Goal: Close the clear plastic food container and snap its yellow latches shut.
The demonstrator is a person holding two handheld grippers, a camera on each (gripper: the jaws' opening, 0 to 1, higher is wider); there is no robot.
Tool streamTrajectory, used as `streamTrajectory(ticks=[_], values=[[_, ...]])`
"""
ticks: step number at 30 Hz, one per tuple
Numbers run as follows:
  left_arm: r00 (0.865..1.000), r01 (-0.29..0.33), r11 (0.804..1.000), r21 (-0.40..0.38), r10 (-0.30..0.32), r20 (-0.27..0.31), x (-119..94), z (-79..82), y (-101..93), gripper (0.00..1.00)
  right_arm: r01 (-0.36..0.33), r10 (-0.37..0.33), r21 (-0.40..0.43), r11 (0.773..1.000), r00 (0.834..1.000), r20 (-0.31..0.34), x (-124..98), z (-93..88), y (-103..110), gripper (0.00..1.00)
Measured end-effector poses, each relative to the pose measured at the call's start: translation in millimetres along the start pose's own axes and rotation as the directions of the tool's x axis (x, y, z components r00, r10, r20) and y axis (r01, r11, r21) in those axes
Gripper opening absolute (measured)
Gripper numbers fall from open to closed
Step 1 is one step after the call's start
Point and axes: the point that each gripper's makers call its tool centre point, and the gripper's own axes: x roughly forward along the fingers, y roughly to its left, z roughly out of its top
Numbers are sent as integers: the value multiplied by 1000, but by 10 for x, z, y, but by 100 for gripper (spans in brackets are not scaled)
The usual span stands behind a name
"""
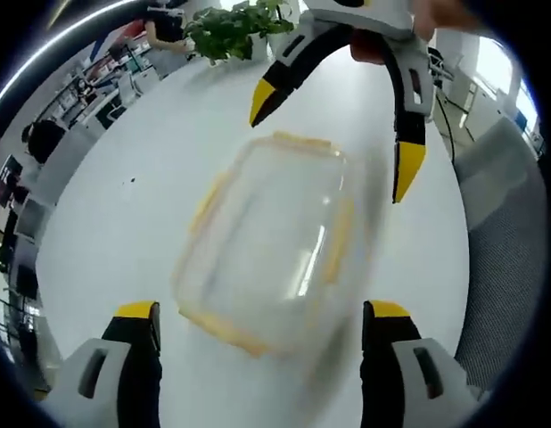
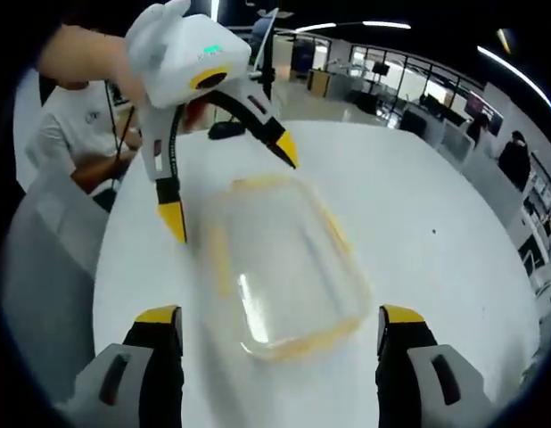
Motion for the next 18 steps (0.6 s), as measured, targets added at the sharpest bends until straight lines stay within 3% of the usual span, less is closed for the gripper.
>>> streamTrajectory(ticks=[8,18], values=[[995,-64,988,-138,74,74,-118,-47,41,93,91,-97,84,992,993,67,-82,24,-28,91],[990,-67,967,-246,96,104,-170,-173,-88,92,111,-131,187,976,986,100,-103,-51,109,89]])
